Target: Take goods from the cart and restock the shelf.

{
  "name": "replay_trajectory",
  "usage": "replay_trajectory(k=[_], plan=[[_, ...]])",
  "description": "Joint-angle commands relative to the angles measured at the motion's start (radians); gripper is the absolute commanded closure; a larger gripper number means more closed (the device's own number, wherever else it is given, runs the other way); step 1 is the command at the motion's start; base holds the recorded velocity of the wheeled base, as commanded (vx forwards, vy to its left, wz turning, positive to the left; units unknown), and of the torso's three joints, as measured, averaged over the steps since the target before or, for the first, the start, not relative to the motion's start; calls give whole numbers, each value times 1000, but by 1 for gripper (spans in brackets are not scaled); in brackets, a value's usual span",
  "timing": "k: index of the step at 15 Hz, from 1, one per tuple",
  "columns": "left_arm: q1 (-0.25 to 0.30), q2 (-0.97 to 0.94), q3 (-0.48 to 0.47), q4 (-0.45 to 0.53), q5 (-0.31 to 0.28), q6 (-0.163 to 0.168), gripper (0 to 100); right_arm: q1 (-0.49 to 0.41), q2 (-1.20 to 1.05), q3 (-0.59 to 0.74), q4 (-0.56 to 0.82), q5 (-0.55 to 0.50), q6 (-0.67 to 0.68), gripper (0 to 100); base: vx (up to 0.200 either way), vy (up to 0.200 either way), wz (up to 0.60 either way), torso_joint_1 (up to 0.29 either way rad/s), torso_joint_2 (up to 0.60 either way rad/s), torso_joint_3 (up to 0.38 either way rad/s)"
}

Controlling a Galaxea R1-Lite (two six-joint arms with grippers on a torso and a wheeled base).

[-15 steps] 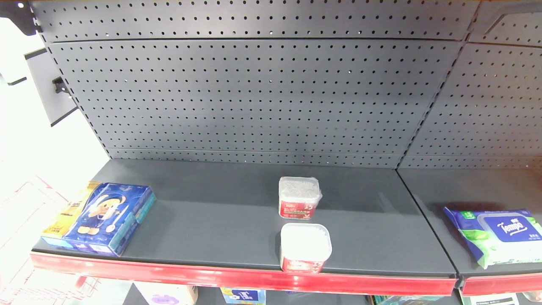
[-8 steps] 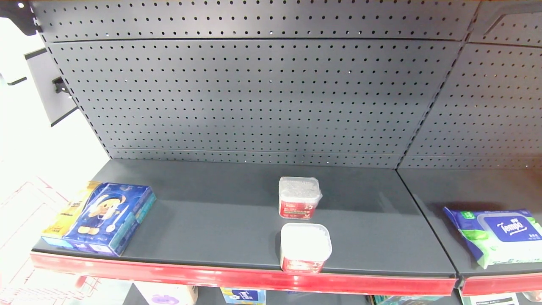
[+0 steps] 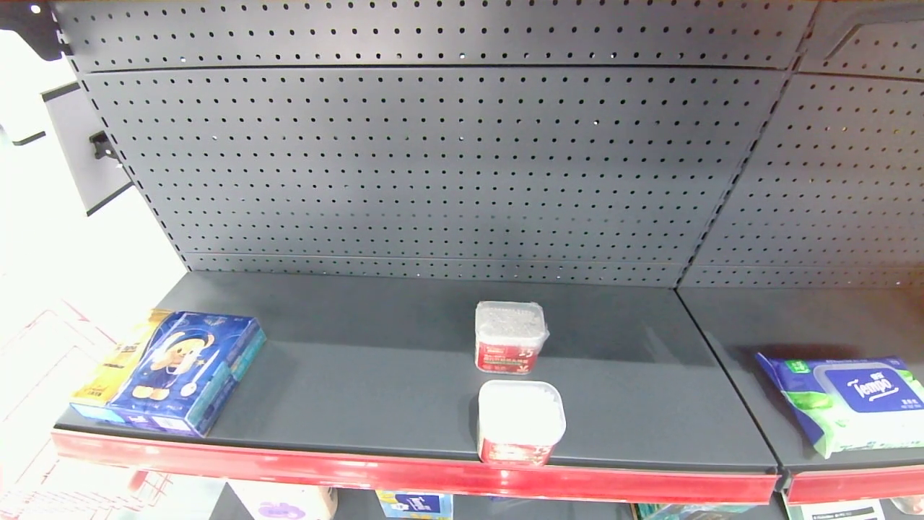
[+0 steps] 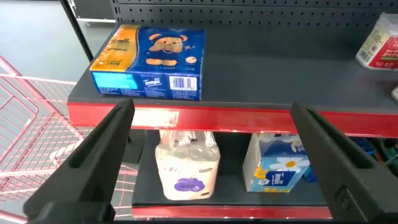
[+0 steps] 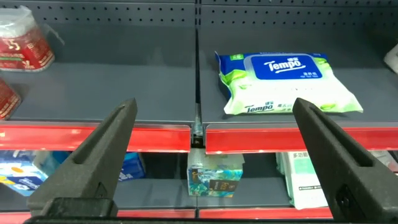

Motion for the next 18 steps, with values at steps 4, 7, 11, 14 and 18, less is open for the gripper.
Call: replay_trajectory(k=[4,7,11,14,18], plan=[[0,0,0,0,0,-1,0,-1,2,0,-2,-13,-3,0,0,0,0,0,0,0],[0,0,0,0,0,-1,0,-1,2,0,-4,-14,-1,0,0,0,-200,-1,2,1],[0,0,0,0,0,-1,0,-1,2,0,-4,-13,-4,0,0,0,-150,1,2,1],[0,0,0,0,0,-1,0,1,2,0,-4,-13,-4,0,0,0,0,0,0,0],[0,0,0,0,0,-1,0,-1,2,0,-4,-13,-6,0,0,0,0,0,0,0]])
